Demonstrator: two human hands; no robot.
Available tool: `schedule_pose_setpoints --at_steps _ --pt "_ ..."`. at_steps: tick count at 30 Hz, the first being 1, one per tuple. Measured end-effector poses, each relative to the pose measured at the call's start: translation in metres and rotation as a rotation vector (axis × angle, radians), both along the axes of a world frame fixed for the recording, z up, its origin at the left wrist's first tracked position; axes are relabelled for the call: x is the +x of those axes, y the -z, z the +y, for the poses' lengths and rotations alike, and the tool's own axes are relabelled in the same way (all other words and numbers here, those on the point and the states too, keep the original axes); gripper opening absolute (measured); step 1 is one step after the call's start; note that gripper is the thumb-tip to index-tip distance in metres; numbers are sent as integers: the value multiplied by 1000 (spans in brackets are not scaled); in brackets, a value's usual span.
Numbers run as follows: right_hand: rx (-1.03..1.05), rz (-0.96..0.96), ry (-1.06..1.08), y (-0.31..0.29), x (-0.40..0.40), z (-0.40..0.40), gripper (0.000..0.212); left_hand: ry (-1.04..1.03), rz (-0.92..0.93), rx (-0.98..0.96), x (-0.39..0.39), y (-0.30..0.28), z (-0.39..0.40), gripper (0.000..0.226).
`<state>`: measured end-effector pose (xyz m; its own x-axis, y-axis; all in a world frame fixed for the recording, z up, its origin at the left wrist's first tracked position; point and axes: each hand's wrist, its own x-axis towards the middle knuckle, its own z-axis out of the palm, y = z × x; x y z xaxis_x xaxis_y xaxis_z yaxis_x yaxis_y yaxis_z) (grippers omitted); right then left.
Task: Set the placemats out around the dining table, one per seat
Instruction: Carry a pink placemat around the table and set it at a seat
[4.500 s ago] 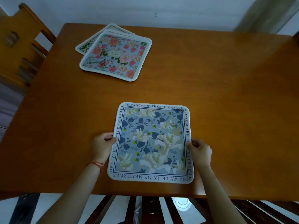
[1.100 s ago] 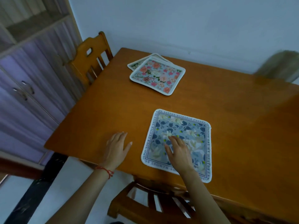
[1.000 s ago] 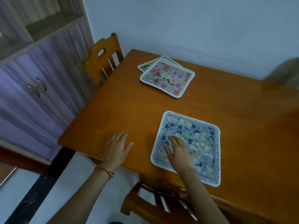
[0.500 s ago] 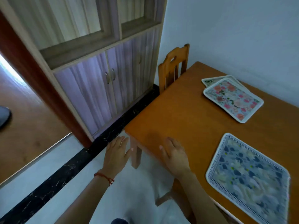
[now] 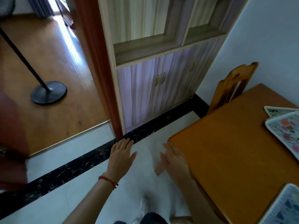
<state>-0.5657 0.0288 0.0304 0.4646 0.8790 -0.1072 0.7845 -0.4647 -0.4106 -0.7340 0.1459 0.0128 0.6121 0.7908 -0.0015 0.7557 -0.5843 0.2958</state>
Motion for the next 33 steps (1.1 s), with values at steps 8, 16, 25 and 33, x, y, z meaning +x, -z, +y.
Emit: schedule_pose_setpoints --at_steps 8,16,25,33 --pt "45 -10 28 12 34 61 60 50 7 25 37 14 60 53" --pt "32 -66 147 14 94 114 60 201 -92 107 104 20 134 61" --pt "49 -159 271 4 145 150 64 417 -147 230 183 9 200 40" --pt "51 -244 495 2 178 181 64 704 -69 153 266 7 256 44"
